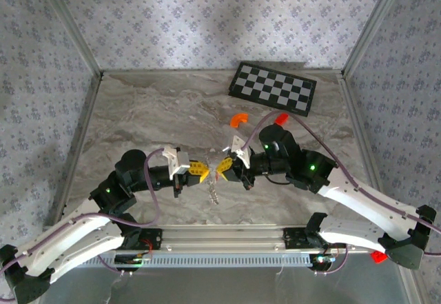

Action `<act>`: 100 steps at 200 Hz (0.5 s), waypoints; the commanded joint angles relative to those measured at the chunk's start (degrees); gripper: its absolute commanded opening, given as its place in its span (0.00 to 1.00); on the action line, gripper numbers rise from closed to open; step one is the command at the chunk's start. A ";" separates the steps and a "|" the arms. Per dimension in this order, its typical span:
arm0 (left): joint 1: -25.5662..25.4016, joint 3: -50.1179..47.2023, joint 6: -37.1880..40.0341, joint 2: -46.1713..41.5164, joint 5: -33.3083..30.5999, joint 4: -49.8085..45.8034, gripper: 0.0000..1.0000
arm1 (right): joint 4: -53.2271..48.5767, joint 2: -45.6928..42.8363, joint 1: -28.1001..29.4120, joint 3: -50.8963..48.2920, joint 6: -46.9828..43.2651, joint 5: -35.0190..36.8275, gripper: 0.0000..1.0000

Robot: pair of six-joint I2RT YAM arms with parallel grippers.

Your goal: Put the keys on the keyring

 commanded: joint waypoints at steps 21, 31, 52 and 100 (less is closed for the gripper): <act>-0.36 0.23 -0.71 -1.37 -0.56 4.55 0.00 | 2.73 -1.60 -0.60 -1.37 1.83 -3.58 0.00; -0.36 0.13 -0.78 -1.62 -0.68 4.71 0.00 | 3.00 -1.81 -0.69 -1.66 1.93 -3.80 0.00; -0.39 -0.01 -1.09 -1.77 -0.34 5.40 0.00 | 3.49 -1.97 -0.78 -1.97 2.06 -3.75 0.00; -0.41 0.04 -1.38 -1.82 0.74 5.35 0.00 | 4.30 -2.23 -0.82 -2.39 1.22 -1.36 0.00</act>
